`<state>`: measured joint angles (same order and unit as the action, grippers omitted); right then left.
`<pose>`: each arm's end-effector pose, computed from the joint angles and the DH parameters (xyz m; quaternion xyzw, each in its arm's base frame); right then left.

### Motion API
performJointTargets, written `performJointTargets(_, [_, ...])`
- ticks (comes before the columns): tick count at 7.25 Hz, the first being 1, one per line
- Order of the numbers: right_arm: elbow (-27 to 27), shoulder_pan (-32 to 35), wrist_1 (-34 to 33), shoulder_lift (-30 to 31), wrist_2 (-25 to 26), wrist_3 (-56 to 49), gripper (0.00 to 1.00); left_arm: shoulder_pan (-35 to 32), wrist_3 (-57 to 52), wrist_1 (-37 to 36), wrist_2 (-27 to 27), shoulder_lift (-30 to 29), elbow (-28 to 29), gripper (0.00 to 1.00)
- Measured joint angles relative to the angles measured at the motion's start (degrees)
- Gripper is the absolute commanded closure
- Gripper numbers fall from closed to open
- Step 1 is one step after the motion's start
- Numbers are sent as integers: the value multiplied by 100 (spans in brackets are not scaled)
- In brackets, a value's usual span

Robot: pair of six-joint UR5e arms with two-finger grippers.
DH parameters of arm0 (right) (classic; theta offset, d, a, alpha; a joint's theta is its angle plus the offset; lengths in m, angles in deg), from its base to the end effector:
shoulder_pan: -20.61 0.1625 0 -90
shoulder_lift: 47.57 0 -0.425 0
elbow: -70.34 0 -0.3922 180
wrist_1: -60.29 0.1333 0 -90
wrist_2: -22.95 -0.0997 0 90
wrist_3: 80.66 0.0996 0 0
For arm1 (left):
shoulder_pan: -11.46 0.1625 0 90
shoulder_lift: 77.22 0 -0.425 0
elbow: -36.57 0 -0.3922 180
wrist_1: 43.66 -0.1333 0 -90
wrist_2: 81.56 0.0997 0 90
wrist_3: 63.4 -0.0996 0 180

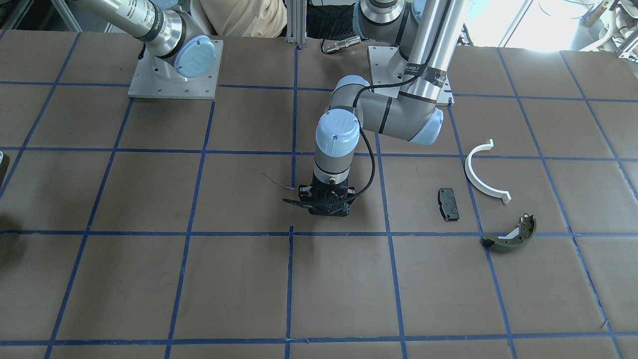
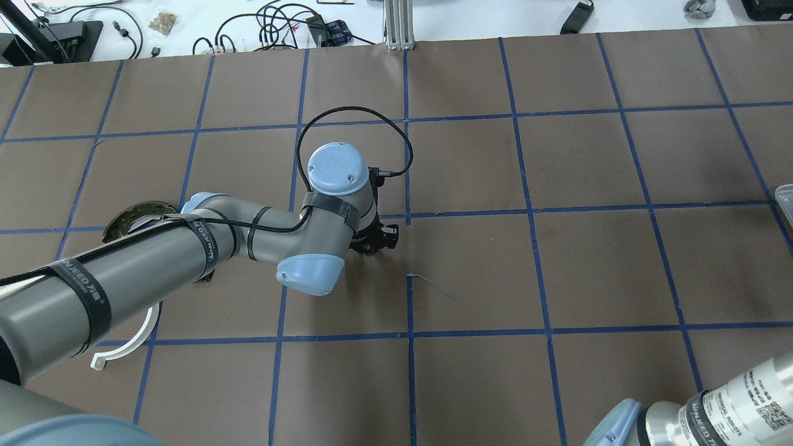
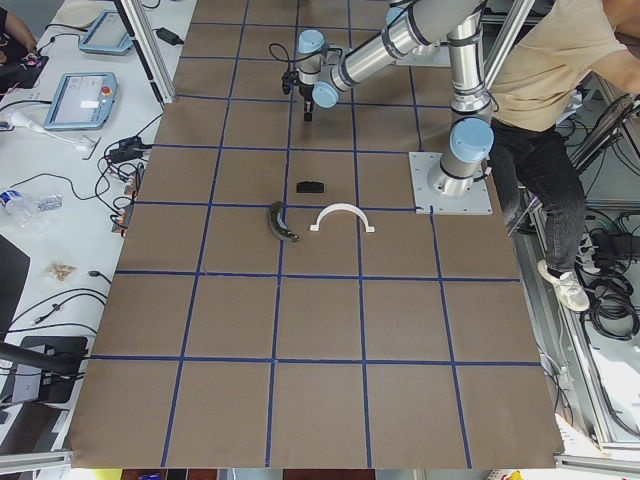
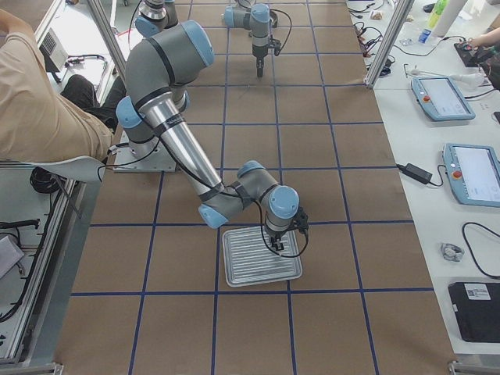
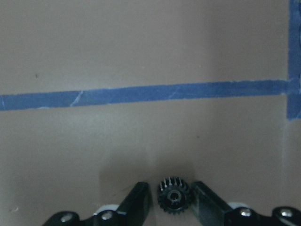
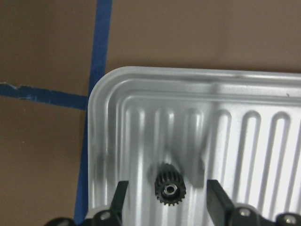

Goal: Place bearing gear from tray to pile

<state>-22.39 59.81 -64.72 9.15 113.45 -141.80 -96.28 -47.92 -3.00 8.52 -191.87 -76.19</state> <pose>-0.4188 -0.5124 0.1859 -0.0901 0.9959 0.0085 0.0048 -0.2931 -0.4792 0.1638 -0.0197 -0.9997 0.0163 0.0041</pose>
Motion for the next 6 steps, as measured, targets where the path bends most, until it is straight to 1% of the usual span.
performJointTargets(1, [0,0,-8,-2,-2,1,52,6,0,-14,0,0,14,100])
performJointTargets(2, [0,0,-12,-2,0,-1,52,25,-2,-16,-2,27,49,100])
performJointTargets(3, [0,0,-14,-5,2,-2,55,77,-54,31,-1,86,152,100])
performJointTargets(5, [0,0,-16,-10,3,-2,55,362,-295,661,32,182,541,100])
performJointTargets(6, [0,0,-20,-14,3,0,56,574,-552,919,157,254,641,100])
